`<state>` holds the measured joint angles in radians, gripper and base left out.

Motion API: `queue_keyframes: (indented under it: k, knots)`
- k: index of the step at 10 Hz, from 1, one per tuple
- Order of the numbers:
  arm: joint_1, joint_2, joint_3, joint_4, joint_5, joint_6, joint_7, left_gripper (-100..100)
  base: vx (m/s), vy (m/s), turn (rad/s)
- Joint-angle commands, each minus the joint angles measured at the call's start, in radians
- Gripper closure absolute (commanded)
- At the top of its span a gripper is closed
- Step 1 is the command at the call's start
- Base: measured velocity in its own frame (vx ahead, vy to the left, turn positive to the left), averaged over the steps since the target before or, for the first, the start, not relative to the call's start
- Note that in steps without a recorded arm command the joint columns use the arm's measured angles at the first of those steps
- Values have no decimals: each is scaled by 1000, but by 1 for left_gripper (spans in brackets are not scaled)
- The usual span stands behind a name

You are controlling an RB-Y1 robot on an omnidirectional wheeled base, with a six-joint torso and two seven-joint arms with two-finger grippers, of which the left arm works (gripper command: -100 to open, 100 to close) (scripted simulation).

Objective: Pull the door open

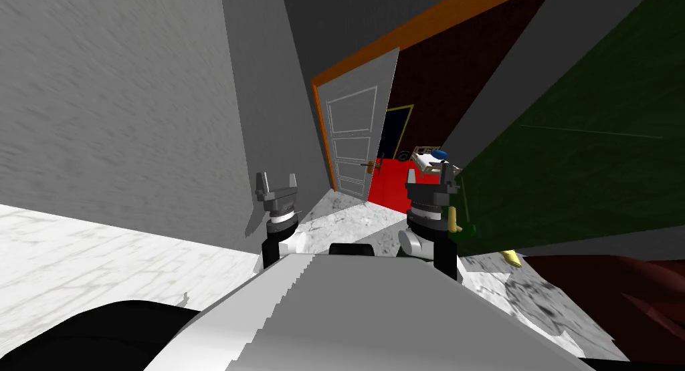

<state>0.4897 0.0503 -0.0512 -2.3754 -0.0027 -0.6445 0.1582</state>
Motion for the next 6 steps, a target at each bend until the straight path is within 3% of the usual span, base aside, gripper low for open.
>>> queue_keyframes:
  k: [1, 6]
  knots:
    - [-3, 2, -1, 2, -1, 1, -1, -100, 206, 165, 9]
    - [-12, 7, -5, 9, -4, 2, -3, -100, 181, 150, 17]
